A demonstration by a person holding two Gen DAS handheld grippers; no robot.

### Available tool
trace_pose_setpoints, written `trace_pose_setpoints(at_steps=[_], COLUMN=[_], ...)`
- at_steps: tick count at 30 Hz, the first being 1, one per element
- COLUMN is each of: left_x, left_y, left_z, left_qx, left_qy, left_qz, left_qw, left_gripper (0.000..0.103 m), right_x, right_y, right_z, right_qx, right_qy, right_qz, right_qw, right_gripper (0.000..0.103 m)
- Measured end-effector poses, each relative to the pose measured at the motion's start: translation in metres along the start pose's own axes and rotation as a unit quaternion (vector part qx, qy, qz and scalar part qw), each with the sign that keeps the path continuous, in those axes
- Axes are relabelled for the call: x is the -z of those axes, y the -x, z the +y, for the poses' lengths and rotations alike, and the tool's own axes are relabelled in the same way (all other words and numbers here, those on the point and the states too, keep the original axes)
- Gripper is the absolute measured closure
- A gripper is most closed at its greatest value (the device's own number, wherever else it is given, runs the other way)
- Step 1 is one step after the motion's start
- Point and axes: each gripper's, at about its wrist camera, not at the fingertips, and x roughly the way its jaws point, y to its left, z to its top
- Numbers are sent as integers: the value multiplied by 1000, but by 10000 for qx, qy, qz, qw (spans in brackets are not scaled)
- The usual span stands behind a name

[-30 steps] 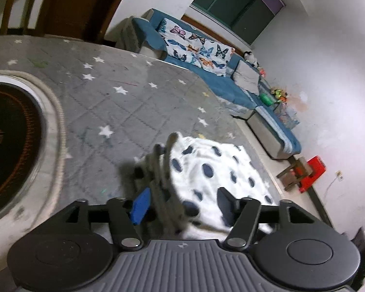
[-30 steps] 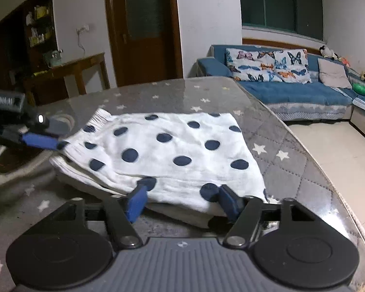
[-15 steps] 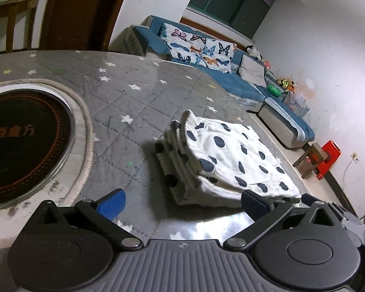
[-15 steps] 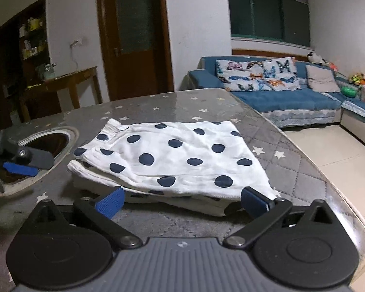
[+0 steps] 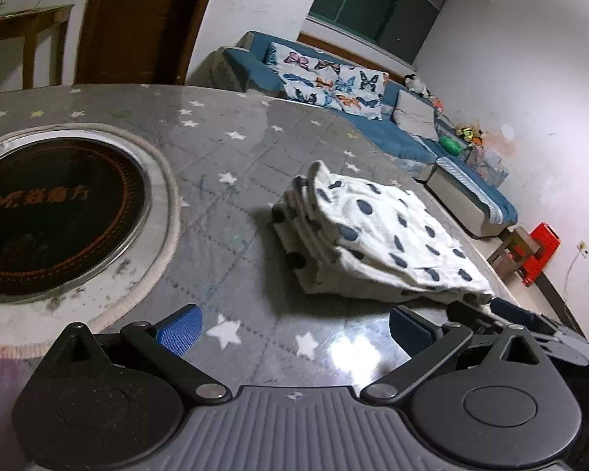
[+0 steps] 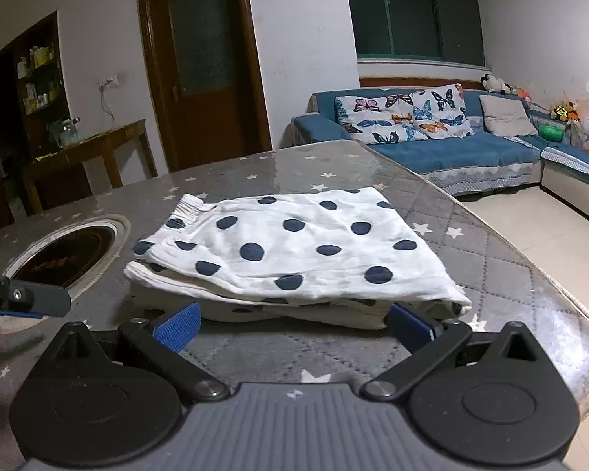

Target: Fold clothes

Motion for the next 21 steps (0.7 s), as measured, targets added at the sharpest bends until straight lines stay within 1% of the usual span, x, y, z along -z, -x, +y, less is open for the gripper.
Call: trace_pose_setpoints(at_steps=[2,9,15,21], left_x=[3,11,16,20], left_y=[2,7,8,8], left_z=[1,-2,-3,-6], left_qx=[-106,-178,-174,-267], left_qy=[-32,-223,-274,-372], left_qz=[-11,-10,-11,-32], left_qw=[9999,9996,9995,9989], left_gripper=[0,0,0,0], right_x=[0,3,9,14], right_y=[0,2,5,6], right_z=[2,8,11,11], right_qx=[-16,-34,36,119], right_qy=[-5,2,23,-29], right_qz=[5,-16,-10,-4], right_qw=[10000,10000,10000,9999], right_gripper=[0,0,0,0])
